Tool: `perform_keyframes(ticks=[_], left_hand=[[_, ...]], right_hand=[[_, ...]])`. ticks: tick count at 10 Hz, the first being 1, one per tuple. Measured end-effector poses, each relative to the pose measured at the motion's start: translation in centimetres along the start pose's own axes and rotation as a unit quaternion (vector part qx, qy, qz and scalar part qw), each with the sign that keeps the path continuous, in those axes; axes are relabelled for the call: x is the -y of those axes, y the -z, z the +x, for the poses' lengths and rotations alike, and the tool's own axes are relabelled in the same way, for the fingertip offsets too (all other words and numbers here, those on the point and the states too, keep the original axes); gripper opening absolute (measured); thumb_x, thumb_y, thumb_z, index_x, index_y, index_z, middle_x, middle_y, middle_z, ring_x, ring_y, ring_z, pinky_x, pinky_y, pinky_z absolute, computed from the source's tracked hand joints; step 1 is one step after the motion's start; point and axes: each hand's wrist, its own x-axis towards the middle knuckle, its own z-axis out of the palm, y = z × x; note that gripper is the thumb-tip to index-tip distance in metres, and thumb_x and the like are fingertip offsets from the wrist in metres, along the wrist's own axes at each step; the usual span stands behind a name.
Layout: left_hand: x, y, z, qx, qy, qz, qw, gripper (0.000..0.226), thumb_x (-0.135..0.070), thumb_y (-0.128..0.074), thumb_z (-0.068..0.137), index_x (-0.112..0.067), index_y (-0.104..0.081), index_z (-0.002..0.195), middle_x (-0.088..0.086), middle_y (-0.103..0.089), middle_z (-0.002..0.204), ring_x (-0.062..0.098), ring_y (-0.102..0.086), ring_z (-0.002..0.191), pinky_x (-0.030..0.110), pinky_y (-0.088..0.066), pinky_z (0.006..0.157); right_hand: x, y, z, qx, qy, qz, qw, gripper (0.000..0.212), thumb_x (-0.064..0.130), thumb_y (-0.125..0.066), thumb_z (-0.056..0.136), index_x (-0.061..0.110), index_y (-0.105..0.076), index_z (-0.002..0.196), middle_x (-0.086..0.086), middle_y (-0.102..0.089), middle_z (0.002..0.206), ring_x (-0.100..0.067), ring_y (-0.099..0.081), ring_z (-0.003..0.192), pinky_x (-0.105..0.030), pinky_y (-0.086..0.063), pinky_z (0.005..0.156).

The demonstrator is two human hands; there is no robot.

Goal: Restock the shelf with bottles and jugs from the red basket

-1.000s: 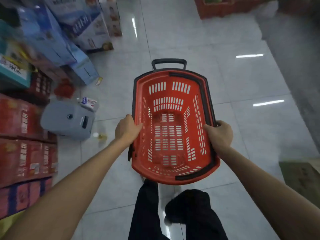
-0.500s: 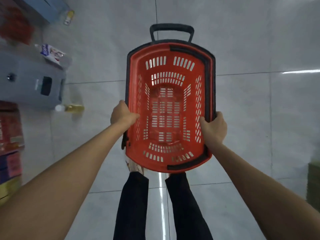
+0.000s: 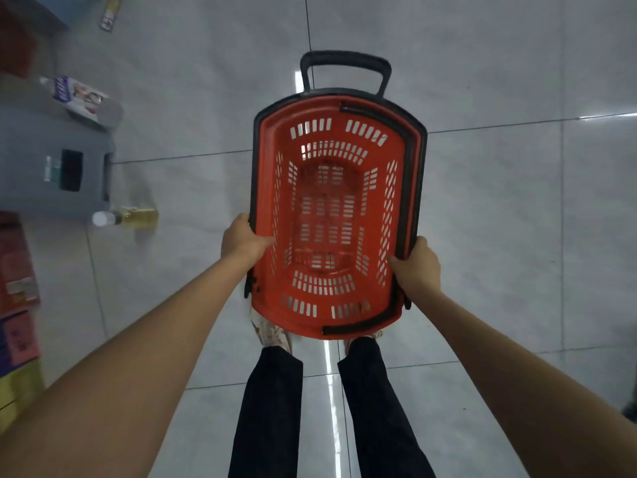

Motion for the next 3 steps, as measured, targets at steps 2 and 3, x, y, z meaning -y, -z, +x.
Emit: perform_keyframes(ticks=[2,3], left_hand=[[-1.3,5.0,-5.6,0.035,-0.078,0.096,0.992,0.064,-0.03,-0.076,0.092,-0.014,-0.046,0.146,0.013,-0.066,0.13,0.032,-0.066,0.113,0.035,-0.05,0.085],[-2.8,8.6,-9.3,0.037,-0.15,0.166,0.974,0.059,-0.039,-0.069,0.093,-0.02,-0.047,0.144,0.01,-0.067,0.124,0.03,-0.067,0.106,0.036,-0.054,0.083]], right_hand=[[3.7,3.0,-5.1,0.012,-0.032,-0.113,0.993,0.042,0.04,-0.07,0.087,0.013,-0.05,0.113,-0.005,-0.061,0.107,-0.026,-0.065,0.085,-0.041,-0.059,0.07],[7.4,5.7,-9.3,0.001,0.02,-0.153,0.988,0.045,0.043,-0.067,0.088,0.016,-0.051,0.121,-0.006,-0.055,0.116,-0.029,-0.063,0.101,-0.041,-0.056,0.079]])
